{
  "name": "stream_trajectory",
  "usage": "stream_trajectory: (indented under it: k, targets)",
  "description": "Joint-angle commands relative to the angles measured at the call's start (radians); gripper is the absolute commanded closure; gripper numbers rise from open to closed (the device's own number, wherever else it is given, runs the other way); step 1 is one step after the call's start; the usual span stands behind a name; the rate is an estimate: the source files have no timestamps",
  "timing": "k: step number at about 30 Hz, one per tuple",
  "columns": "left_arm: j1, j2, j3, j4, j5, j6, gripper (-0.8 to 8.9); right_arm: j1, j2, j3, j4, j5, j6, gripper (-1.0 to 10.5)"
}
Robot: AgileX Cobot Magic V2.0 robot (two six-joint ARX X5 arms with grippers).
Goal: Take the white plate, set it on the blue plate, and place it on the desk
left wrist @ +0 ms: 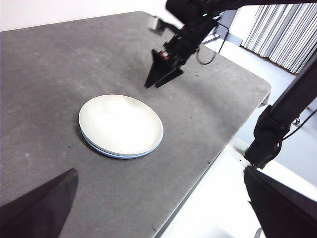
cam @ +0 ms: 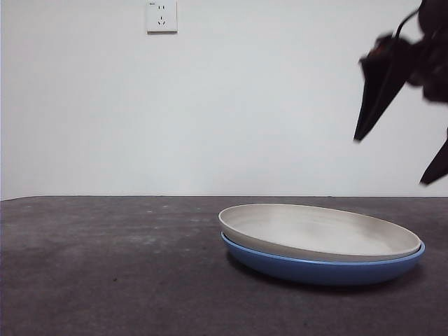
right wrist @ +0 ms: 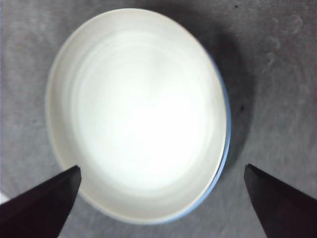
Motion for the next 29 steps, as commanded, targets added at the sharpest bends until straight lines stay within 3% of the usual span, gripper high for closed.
stream_trajectory:
  k: [1, 18, 24, 29]
  targets:
    - [-0.005, 0.001, 0.023, 0.012, 0.006, -0.006, 2.16, 0.003, 0.065, 0.016, 0.034, -0.006, -0.017, 3.9]
    - [-0.005, 0.001, 0.023, 0.019, 0.006, -0.005, 2.15, 0.003, 0.252, 0.016, 0.132, -0.01, -0.031, 4.0]
    - [-0.005, 0.001, 0.023, 0.021, 0.006, -0.006, 2.15, 0.003, 0.284, 0.016, 0.13, -0.015, -0.039, 4.9]
    - [-0.005, 0.001, 0.023, 0.021, 0.006, -0.006, 2.15, 0.003, 0.284, 0.016, 0.126, -0.018, -0.041, 6.9]
